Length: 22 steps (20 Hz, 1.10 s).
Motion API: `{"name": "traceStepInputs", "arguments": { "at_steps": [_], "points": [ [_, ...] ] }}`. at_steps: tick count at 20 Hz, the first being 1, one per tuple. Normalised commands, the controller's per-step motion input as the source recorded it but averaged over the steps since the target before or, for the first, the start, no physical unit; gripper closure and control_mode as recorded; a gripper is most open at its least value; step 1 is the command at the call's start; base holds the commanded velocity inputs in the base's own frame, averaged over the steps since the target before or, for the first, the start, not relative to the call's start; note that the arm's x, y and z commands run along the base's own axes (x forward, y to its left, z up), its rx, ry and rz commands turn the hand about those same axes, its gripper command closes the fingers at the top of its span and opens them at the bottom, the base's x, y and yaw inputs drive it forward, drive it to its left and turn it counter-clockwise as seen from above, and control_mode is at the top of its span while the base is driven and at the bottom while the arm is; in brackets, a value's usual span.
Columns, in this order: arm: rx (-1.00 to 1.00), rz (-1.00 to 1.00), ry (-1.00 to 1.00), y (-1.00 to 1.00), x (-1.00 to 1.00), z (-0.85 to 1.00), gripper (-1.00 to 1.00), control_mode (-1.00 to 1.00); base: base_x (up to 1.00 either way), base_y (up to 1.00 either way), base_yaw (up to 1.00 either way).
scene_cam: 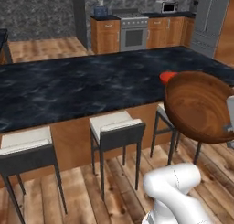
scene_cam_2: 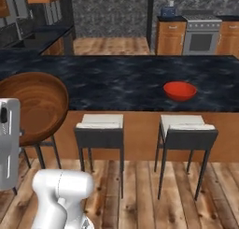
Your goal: Pick up the bowls from the cabinet and place each bowl in front of a stool on the dining counter.
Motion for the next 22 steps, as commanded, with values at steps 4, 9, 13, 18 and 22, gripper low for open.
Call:
{"name": "traceStepInputs", "arguments": {
  "at_steps": [4,9,13,18,22],
  "points": [
    [0.00,0.00,0.00,0.00,0.00,0.00,1.00,1.00,0.55,0.06,0.12],
    [0.00,0.00,0.00,0.00,0.00,0.00,1.00,1.00,0.88,0.00,0.01],
    [0.00,0.00,0.00,0.00,0.00,0.00,1.00,1.00,0.87,0.00,0.00],
    [0.00,0.00,0.00,0.00,0.00,0.00,1.00,1.00,0.80,0.00,0.00],
    [0.00,0.00,0.00,0.00,0.00,0.00,1.00,1.00,0.51,0.00,0.00]
  ]
}}
